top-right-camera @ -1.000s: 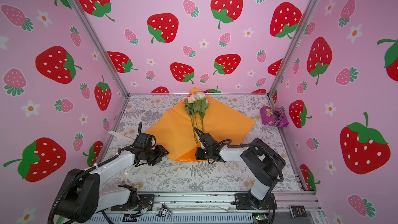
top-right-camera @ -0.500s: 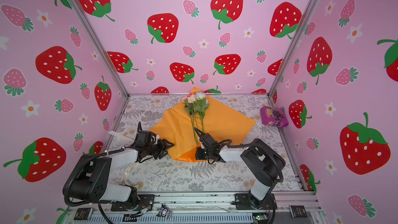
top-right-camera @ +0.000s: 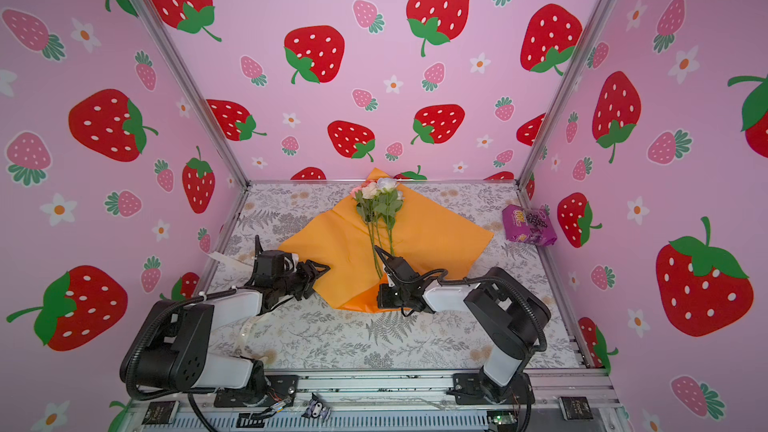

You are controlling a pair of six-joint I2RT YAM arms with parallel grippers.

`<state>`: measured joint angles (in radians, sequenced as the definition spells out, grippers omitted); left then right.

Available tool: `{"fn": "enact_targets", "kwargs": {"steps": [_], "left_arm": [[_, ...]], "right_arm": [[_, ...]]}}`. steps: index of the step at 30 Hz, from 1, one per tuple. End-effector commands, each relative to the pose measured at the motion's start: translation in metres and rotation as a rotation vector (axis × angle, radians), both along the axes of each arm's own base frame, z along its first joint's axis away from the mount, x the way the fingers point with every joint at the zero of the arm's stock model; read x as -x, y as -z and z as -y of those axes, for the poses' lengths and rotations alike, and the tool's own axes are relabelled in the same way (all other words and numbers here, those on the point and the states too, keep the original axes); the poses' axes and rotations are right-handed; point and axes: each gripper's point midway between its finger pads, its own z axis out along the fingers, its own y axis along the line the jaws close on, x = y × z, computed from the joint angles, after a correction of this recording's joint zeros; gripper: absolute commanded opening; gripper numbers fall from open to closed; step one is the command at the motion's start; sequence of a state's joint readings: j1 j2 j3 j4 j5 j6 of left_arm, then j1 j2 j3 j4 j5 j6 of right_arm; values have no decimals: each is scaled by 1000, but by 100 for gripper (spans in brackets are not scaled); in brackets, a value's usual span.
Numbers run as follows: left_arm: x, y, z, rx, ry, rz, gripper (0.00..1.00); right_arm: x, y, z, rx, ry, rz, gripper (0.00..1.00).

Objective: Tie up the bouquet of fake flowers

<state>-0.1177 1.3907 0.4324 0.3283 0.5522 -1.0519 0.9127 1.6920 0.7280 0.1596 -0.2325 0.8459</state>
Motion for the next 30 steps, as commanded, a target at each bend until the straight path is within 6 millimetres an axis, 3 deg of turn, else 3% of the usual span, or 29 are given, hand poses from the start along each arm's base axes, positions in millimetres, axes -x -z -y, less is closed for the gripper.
{"fn": "enact_targets", "kwargs": {"steps": [1,6,13,21,30], "left_arm": [[0,-8,-3,-32,-3,28,57],[1,-11,8,-42,36,36,41],[-3,-34,26,-150,108,91,21],[-4,-54,55,-362,258,147,14],[-11,-81,112,-472,447,245,11]], "right_arm": [[15,32,23,109,27,-73,0],[14,29,22,102,28,-71,0],[16,30,24,105,28,-75,0],[18,33,24,95,30,-86,0],[19,32,23,84,28,-88,0]]}}
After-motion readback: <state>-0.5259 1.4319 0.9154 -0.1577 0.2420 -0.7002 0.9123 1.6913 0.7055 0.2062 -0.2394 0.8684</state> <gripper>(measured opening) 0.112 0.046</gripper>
